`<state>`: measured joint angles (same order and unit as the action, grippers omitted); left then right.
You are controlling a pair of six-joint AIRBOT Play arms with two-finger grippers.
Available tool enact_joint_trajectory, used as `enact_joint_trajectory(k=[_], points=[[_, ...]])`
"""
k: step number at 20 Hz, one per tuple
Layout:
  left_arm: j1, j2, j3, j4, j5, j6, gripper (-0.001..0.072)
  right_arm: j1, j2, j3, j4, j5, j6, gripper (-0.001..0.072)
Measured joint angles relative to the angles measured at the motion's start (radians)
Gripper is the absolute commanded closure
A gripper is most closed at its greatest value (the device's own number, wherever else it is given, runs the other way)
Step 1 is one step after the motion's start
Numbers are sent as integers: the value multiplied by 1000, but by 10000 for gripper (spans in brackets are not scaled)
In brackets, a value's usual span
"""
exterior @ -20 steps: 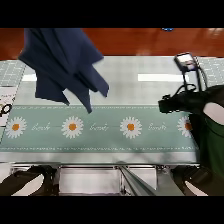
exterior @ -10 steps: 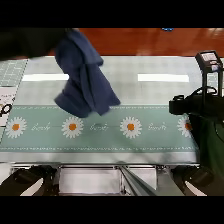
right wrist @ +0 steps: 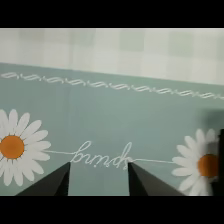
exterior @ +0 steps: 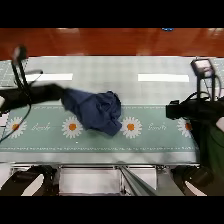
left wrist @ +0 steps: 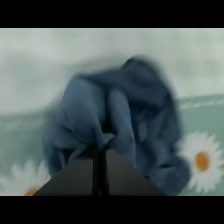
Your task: Fold the shirts.
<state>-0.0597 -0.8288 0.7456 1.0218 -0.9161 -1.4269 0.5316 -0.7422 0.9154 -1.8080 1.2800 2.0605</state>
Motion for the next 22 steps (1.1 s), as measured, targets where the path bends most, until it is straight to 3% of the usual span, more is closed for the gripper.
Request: enact_joint_trajectory(k=[1, 2, 7, 12, 14, 18, 22], points=[[27, -13, -55, -2, -10, 3, 258, 0, -13, -28, 15, -27, 11, 299], [48, -28, -100, -4, -24, 5, 199, 0, -34, -56, 35, -62, 26, 298], [123, -69, -69, 5, -76, 12, 200, -76, -210, -74, 109, -186, 2, 298], [312, -19, 35, -13, -111, -40, 201, -444, -244, -69, 215, -160, -128, 299], [336, -16, -46, -115, -194, 0, 201, -581, -235, -139, 356, -206, -217, 299], [211, -65, -252, -326, -258, 137, 201, -693, -256, -272, 671, -293, -441, 299], [48, -158, -316, -394, -146, 156, 201, -724, -278, -317, 812, -323, -561, 299]])
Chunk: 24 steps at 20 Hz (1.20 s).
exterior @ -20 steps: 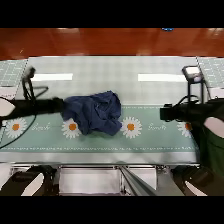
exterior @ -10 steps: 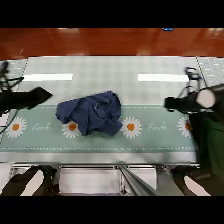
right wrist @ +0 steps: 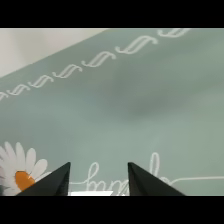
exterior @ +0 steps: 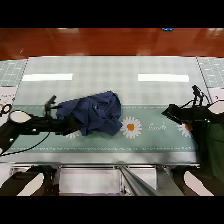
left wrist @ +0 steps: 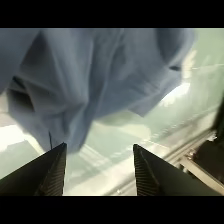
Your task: Fold the shirts.
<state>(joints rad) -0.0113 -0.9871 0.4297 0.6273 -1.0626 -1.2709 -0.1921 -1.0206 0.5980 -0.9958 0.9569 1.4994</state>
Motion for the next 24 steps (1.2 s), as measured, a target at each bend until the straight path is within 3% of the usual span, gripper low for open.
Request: enact_joint_trajectory(k=[7, 8, 9, 10, 17, 24], points=[[-117, -214, 77, -19, 84, -24, 205, 12, -11, -14, 57, 25, -75, 300], [-133, -245, 99, -17, 88, -27, 285, 35, -16, -15, 64, 25, -78, 300], [-145, -271, 120, -5, 88, -27, 576, 68, -28, -16, 69, 23, -80, 300], [-152, -296, 144, 25, 89, -27, 692, 106, -43, -16, 77, 19, -82, 299], [-136, -344, 278, 179, 26, -24, 692, 294, -174, -16, 198, -63, -102, 300], [-106, -349, 312, 211, 8, -24, 692, 400, -344, 32, 486, -74, -262, 299]])
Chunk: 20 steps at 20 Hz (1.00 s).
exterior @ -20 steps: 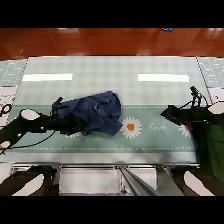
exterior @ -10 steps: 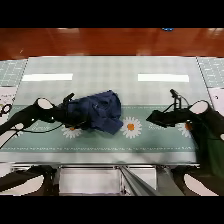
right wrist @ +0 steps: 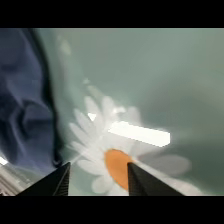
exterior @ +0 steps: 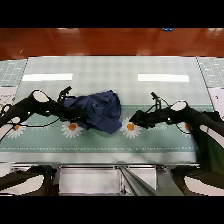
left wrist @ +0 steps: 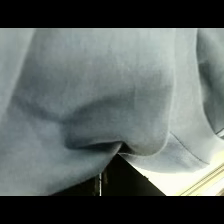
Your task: Fold the shirts.
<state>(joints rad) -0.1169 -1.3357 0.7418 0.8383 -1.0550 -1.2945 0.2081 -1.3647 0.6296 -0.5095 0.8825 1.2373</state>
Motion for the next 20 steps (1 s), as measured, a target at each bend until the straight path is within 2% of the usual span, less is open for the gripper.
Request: enact_joint_trajectory(k=[5, 14, 15, 16, 17, 18, 20], points=[[3, 0, 3, 3, -3, 0, 692, 31, -137, 171, 66, 6, -37, 300], [3, 0, 3, -32, 5, 0, 692, 75, -364, 430, 89, 110, 0, 318], [3, 0, 3, -34, 5, 0, 692, 82, -373, 443, 87, 111, 2, 390], [3, 0, 3, -36, 6, 0, 692, 89, -380, 454, 79, 111, 4, 493], [4, 0, 3, -39, 7, 1, 692, 94, -385, 462, 78, 115, 7, 656], [4, 0, 4, -42, 7, 5, 692, 98, -387, 468, 82, 118, 9, 685], [5, 1, 7, -53, 7, 14, 692, 105, -390, 476, 79, 131, 10, 685]])
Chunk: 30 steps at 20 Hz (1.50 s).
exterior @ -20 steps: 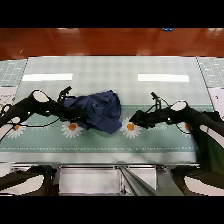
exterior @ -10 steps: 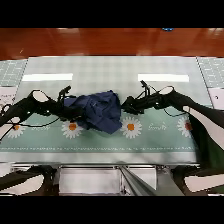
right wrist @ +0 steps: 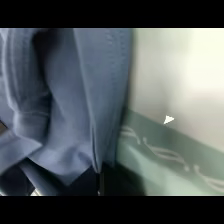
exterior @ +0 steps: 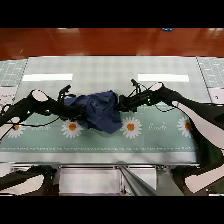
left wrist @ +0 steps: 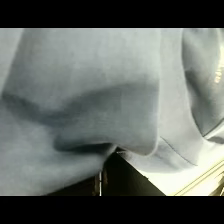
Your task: Fold the shirts.
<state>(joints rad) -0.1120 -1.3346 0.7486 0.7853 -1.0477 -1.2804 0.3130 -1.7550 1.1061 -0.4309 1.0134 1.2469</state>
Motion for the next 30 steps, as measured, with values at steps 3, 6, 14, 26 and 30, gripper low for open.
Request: enact_joint_trajectory(k=[3, 6, 14, 26, 30], points=[[22, 24, 29, -8, -3, 10, 692, -3, 32, 21, -33, 24, 4, 685], [75, 83, 94, -14, -10, 13, 692, -22, 126, 76, -158, 51, 69, 686], [246, 331, 467, -80, -35, 16, 693, -83, 490, 415, -552, 158, 250, 686], [438, 675, 840, -13, -102, -15, 692, -93, 1013, 748, -1076, 443, 373, 685], [443, 805, 808, 64, -145, -48, 692, -93, 1106, 739, -1133, 562, 416, 686]])
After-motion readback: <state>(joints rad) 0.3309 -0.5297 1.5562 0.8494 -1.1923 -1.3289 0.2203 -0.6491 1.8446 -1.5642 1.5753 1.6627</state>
